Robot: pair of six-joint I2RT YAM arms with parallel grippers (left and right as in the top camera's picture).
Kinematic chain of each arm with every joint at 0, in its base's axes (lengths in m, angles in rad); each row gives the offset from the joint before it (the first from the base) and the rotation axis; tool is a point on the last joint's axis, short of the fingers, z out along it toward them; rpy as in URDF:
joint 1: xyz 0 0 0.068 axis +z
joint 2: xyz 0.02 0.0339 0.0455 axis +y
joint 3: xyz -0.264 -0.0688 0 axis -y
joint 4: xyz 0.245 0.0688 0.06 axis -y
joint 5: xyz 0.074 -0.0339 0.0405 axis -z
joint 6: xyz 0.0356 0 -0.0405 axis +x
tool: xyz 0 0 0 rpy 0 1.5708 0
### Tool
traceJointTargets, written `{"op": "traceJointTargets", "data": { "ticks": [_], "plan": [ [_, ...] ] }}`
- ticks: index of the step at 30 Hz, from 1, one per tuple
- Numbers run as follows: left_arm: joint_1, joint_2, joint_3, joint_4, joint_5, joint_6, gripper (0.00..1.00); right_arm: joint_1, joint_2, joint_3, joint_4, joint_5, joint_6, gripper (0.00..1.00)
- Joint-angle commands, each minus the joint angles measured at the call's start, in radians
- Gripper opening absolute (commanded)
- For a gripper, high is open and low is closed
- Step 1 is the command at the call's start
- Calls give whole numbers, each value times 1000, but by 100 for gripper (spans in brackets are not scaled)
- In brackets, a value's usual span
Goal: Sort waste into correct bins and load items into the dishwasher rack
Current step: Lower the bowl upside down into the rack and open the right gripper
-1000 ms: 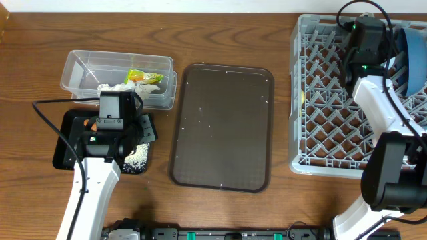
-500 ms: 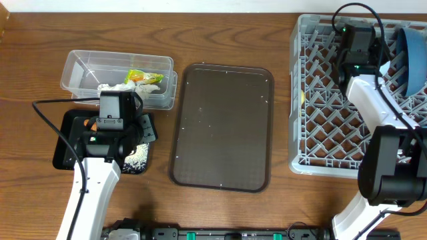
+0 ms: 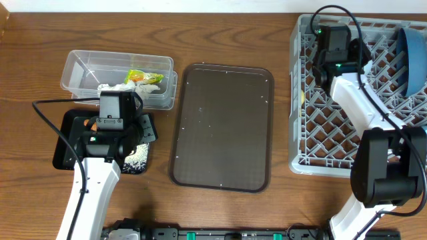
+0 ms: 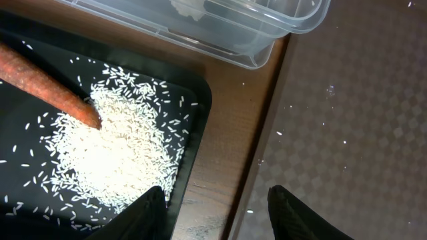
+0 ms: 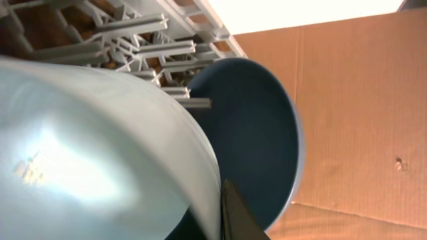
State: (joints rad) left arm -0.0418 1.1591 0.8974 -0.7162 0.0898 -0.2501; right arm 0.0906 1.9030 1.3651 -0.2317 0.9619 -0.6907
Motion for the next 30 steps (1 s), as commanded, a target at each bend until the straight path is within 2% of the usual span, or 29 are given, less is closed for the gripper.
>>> {"op": "traceJointTargets", "data": {
  "ticks": [1, 4, 8, 11, 15, 19, 25, 28, 30],
  "plan": [
    [4, -3, 6, -1, -12, 2, 52, 25, 27, -24, -74, -53, 92, 4],
    [4, -3, 6, -1, -13, 2, 52, 47, 27, -24, -123, -53, 145, 7],
    [4, -3, 6, -1, -13, 2, 52, 70, 27, -24, -199, -52, 251, 17],
    [4, -3, 6, -1, -13, 2, 52, 90, 27, -24, -293, -53, 326, 28],
    [4, -3, 6, -1, -13, 2, 52, 113, 27, -24, -380, -53, 422, 30],
    [4, -3, 6, -1, -13, 2, 52, 120, 17, -23, -386, -65, 518, 38],
    [4, -3, 6, -1, -13, 2, 52, 117, -63, -23, -389, -233, 523, 43],
    [4, -3, 6, -1, -13, 2, 52, 117, -121, -23, -387, -266, 522, 52],
    [4, -3, 6, -1, -13, 2, 52, 115, -162, -23, -387, -298, 522, 54]
  ]
}}
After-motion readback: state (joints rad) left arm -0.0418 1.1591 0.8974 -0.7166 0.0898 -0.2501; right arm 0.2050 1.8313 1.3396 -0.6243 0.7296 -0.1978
